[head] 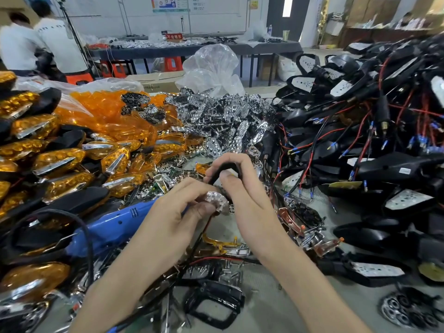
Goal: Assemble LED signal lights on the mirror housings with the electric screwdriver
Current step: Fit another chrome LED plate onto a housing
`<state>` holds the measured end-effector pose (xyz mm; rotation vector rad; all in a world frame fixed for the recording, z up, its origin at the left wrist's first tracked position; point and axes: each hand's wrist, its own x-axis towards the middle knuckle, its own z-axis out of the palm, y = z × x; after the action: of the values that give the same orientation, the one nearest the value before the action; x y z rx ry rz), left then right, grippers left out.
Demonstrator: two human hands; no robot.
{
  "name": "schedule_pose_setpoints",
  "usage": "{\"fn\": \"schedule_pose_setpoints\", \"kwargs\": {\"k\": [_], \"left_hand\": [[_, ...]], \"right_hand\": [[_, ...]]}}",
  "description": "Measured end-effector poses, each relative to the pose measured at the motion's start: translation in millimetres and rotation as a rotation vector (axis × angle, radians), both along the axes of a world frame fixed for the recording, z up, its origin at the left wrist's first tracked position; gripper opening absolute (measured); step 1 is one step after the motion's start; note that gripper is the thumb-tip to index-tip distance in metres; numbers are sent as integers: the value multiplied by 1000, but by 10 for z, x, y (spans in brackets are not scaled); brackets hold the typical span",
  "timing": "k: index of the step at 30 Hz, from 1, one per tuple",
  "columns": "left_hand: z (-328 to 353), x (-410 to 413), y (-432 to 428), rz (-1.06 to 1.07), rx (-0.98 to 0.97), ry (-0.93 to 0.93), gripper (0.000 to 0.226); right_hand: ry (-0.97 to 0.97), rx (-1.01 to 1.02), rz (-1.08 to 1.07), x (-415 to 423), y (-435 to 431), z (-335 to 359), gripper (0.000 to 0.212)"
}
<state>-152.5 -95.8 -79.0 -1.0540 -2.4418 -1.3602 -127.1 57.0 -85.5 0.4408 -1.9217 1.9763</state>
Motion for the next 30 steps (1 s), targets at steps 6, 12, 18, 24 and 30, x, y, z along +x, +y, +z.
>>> {"fn": "schedule_pose_setpoints", "kwargs": {"k": [6,12,18,24,30], "left_hand": [[-21,-19,0,173,0,13,65],[-82,-40,74,132,48,80,58],[-121,23,180,106,74,-6,62],[-104,4,176,10,121,-190,60],[-145,-53,156,40,152,-299,56]], "right_hand": [[-29,-23,-18,-35,-12,-35,22],[-232,-338,57,-112,-37,-42,21],[-310,-667,147,-115,-54,-25,23],[-397,-728,124,-103,-71,-30,23],[-416,-788,164,-98,-63,-2,14]]}}
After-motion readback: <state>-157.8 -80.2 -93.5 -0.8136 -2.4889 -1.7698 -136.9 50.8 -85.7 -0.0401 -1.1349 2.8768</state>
